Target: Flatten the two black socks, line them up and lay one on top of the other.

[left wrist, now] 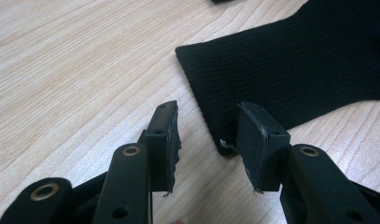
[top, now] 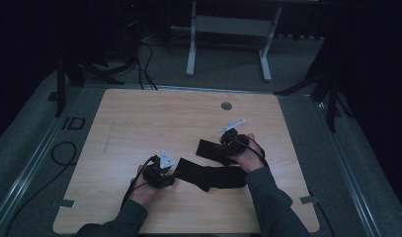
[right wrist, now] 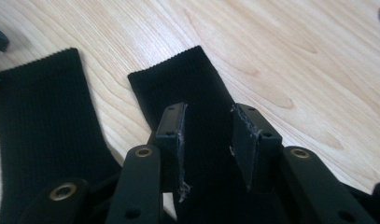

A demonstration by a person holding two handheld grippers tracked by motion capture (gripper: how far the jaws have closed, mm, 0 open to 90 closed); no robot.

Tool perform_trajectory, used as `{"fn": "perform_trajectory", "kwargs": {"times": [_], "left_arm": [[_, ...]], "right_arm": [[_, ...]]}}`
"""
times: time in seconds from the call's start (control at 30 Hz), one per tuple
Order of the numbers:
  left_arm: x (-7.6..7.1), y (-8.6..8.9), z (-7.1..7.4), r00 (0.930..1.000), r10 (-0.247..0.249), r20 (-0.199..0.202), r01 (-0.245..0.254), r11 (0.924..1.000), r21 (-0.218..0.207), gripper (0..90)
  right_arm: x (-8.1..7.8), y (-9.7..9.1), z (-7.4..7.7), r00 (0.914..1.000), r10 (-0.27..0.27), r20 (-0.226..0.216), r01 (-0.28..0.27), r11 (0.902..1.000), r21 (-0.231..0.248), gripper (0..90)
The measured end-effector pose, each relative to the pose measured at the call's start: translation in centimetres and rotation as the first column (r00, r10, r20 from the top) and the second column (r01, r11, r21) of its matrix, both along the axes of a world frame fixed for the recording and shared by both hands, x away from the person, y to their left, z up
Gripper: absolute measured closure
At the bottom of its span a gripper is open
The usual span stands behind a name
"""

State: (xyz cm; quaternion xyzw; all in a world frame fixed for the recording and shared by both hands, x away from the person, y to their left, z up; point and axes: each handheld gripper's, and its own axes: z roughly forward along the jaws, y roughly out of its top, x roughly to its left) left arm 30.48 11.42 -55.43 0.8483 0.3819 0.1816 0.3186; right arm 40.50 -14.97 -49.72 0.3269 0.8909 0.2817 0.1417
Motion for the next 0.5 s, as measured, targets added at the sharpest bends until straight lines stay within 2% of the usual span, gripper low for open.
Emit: {"fn": "perform_trajectory", "kwargs": {"times": [0.07, 0.1, 0.2, 0.23, 0.27, 0.4, 0.5], "left_arm": [[0.0, 0.0, 0.0, 1.0, 0.0, 0.0, 0.0, 1.0, 0.0, 59.3], [0.0, 0.0, 0.0, 1.0, -0.001, -0.001, 0.001, 1.0, 0.0, 59.2], [0.0, 0.0, 0.0, 1.0, 0.0, 0.0, 0.0, 1.0, -0.002, 59.3], [0.0, 0.0, 0.0, 1.0, 0.0, 0.0, 0.0, 1.0, -0.003, 59.2], [0.0, 0.0, 0.0, 1.0, -0.001, 0.001, 0.001, 1.0, -0.003, 59.2], [0.0, 0.0, 0.0, 1.0, -0.003, -0.001, 0.003, 1.0, -0.002, 59.2], [0.0, -0.1, 0.0, 1.0, -0.004, 0.0, 0.004, 1.0, -0.004, 59.2]], "right_arm": [[0.2, 0.2, -0.2, 1.0, 0.008, 0.001, -0.008, 0.9999, -0.011, 64.1], [0.5, 0.5, -0.6, 0.9996, 0.028, -0.003, -0.028, 0.9989, -0.038, 61.6], [0.6, 0.7, -0.9, 0.9993, 0.038, -0.001, -0.038, 0.9978, -0.053, 60.4], [0.9, 1.1, -1.5, 0.9986, 0.053, -0.01, -0.053, 0.9953, -0.081, 58.5], [1.0, 1.3, -1.7, 0.9984, 0.054, -0.015, -0.055, 0.9946, -0.088, 57.5], [1.4, 1.9, -2.6, 0.9963, 0.081, -0.03, -0.083, 0.9922, -0.092, 54.1], [1.9, 2.0, -3.2, 0.9958, 0.074, -0.054, -0.079, 0.9926, -0.093, 49.7]]}}
